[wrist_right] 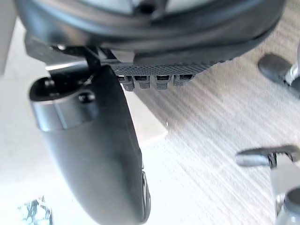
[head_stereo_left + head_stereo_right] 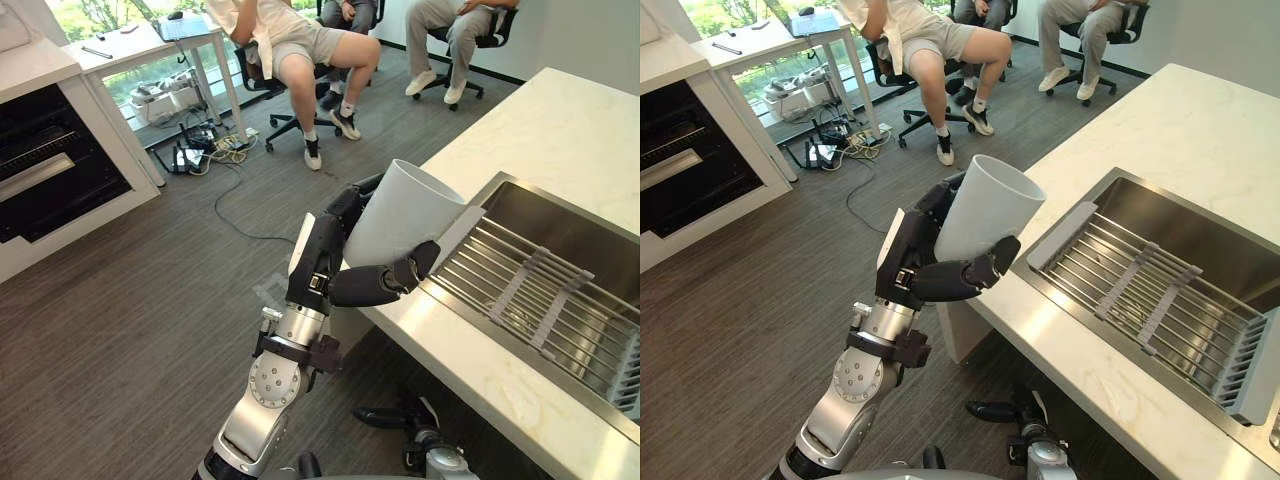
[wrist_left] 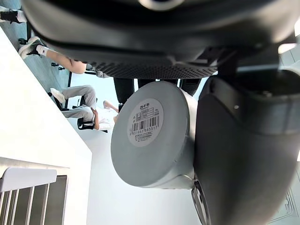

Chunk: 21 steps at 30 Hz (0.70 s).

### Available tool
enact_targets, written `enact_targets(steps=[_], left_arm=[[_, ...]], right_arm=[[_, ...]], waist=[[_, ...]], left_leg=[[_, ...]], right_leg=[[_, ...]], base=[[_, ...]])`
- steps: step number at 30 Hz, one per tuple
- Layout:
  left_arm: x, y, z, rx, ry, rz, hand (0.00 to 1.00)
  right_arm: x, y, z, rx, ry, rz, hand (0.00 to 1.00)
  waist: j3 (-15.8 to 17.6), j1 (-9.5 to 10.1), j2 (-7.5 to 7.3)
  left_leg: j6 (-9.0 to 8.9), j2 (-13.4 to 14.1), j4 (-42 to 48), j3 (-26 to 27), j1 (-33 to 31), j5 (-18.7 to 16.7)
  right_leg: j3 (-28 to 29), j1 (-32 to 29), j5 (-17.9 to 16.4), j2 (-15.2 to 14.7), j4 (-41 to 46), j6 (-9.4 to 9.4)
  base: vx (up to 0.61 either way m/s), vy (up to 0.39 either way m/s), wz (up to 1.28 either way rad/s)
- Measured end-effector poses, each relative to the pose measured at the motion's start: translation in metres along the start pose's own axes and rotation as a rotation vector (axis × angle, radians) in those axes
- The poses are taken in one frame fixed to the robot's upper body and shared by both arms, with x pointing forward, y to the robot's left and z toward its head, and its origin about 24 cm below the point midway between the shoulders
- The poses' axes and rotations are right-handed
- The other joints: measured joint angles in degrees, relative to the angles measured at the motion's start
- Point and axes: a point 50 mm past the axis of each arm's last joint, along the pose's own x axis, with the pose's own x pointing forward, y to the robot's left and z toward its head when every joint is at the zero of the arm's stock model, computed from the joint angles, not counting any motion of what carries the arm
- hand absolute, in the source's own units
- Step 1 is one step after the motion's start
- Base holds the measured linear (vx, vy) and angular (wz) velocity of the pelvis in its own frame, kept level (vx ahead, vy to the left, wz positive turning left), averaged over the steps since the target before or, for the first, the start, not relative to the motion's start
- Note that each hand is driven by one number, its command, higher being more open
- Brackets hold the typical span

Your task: Walk over to the sink, pick up the cup, carry it to the dishwasher, place the cup inside the dishwasher, then close the dishwasher door

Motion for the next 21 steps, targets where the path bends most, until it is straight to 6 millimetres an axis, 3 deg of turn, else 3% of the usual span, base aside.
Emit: enact_targets(steps=[2,3,4,5,6,7,8,9,11,12,14,15,16,17,19,21], left_arm=[[-0.002,-0.003,-0.002,-0.013,0.012,-0.022,0.0],[-0.002,-0.004,-0.002,-0.011,0.015,-0.038,0.0],[-0.002,0.0,-0.002,0.011,0.016,-0.038,0.0],[-0.002,0.005,-0.001,0.03,0.011,-0.018,0.0],[-0.002,0.01,0.0,0.04,0.007,0.002,0.0],[0.0,0.018,0.003,0.078,-0.013,0.047,0.0],[0.0,0.027,0.006,0.106,-0.03,0.09,0.0],[0.0,0.031,0.007,0.12,-0.031,0.104,0.0],[-0.002,0.037,0.007,0.136,-0.026,0.139,0.0],[-0.002,0.035,0.006,0.133,-0.027,0.135,0.0],[-0.001,0.028,0.007,0.123,-0.036,0.109,0.0],[-0.004,0.024,0.004,0.102,-0.016,0.11,0.0],[-0.007,0.017,0.002,0.079,-0.003,0.095,0.0],[-0.008,0.014,0.001,0.066,0.001,0.083,0.0],[-0.009,0.008,0.003,0.025,-0.002,0.077,0.0],[-0.009,0.009,0.009,0.015,-0.025,0.092,0.0]], right_arm=[[-0.001,-0.008,-0.004,-0.012,0.021,-0.015,1.0],[-0.003,-0.019,-0.006,-0.029,0.028,-0.024,1.0],[-0.012,-0.041,-0.01,-0.055,0.01,-0.037,1.0],[-0.018,-0.054,-0.012,-0.072,-0.012,-0.05,1.0],[-0.02,-0.06,-0.012,-0.074,-0.022,-0.06,1.0],[-0.02,-0.063,-0.009,-0.039,-0.039,-0.065,1.0],[-0.018,-0.064,-0.002,-0.006,-0.066,-0.067,1.0],[-0.019,-0.066,-0.001,0.016,-0.083,-0.08,1.0],[-0.02,-0.06,-0.004,0.076,-0.104,-0.088,1.0],[-0.02,-0.059,-0.008,0.097,-0.091,-0.068,1.0],[-0.022,-0.055,-0.015,0.125,-0.067,-0.022,1.0],[-0.021,-0.055,-0.016,0.137,-0.055,-0.027,1.0],[-0.021,-0.056,-0.015,0.151,-0.056,-0.039,1.0],[-0.021,-0.053,-0.015,0.17,-0.061,-0.043,1.0],[-0.016,-0.042,-0.003,0.194,-0.099,-0.016,1.0],[-0.015,-0.04,0.009,0.196,-0.15,-0.024,1.0]], waist=[[0.1,-0.21,-0.17],[0.5,-0.79,-0.62],[0.6,-1.28,-0.56],[0.5,-1.49,-0.08],[0.6,-1.74,-0.15],[0.9,-2.44,-0.54],[1.5,-2.8,-1.41],[2.0,-2.75,-1.75],[3.0,-2.64,-1.51],[3.0,-2.69,-1.43],[3.3,-2.65,-2.84],[3.7,-2.32,-2.13],[3.3,-1.8,-0.65],[3.1,-1.42,-0.11],[3.1,-0.35,0.15],[3.1,-0.22,0.16]], left_leg=[[0.16,-1.4,-0.9,-2.5,0.9,0.1],[0.41,-2.1,-0.9,-4.5,1.4,0.1],[2.12,-3.2,-0.1,-8.3,2.6,-0.1],[2.9,-3.4,0.8,-10.0,2.7,-0.5],[3.02,-3.4,1.5,-11.4,2.4,-0.6],[3.06,-3.4,2.9,-14.8,0.5,-0.6],[2.64,-3.4,3.8,-16.9,-0.9,-0.4],[2.59,-3.5,4.2,-18.0,-1.2,-0.4],[1.79,-3.7,4.6,-23.8,-1.3,-0.2],[1.02,-3.9,4.9,-25.6,-1.7,0.1],[-0.08,-6.4,5.3,-30.0,-2.4,0.2],[-0.24,-6.6,5.9,-31.5,-2.6,-0.7],[-0.98,-4.5,7.1,-29.3,-3.8,-0.8],[-1.59,-3.7,7.7,-28.2,-4.3,-1.0],[-3.0,-1.8,9.6,-27.0,-5.2,-1.6],[-2.5,-1.6,13.0,-24.8,-7.2,-2.6]], right_leg=[[-0.6,0.2,-2.4,-2.9,5.5,-0.75],[2.1,0.0,-3.1,-4.5,9.2,-1.89],[10.9,-1.4,-3.9,-6.3,16.2,-3.77],[19.1,-3.3,-6.0,-5.6,19.5,-3.55],[24.3,-4.1,-8.3,-3.7,19.7,-2.22],[32.2,-5.6,-11.6,0.4,19.2,-1.52],[37.5,-7.5,-12.4,3.8,17.1,-1.61],[39.1,-8.0,-12.4,5.3,15.7,-1.59],[45.6,-9.3,-12.4,10.8,14.3,-1.48],[46.8,-9.6,-12.3,11.8,14.2,-1.47],[49.2,-9.6,-10.7,11.2,11.0,-1.45],[46.2,-8.8,-10.7,10.5,11.1,-0.64],[43.1,-7.5,-10.5,10.7,9.6,-1.0],[41.8,-7.0,-10.5,10.9,9.4,-1.13],[38.1,-4.8,-10.5,11.7,8.4,-1.24],[35.5,-3.3,-10.4,11.9,7.2,-1.27]], base=[[0.0,0.051,0.66],[0.07,0.089,1.22],[0.1,0.114,1.36],[0.09,0.084,1.2],[0.03,0.023,1.17],[0.01,-0.034,1.32],[0.02,-0.049,1.26],[0.02,-0.078,1.07],[0.02,-0.131,1.2],[0.03,-0.2,1.51],[0.05,-0.2,1.37],[0.07,-0.152,1.27],[0.08,-0.182,1.21],[0.08,-0.166,0.98],[0.06,-0.149,0.78],[0.03,-0.062,0.8]])
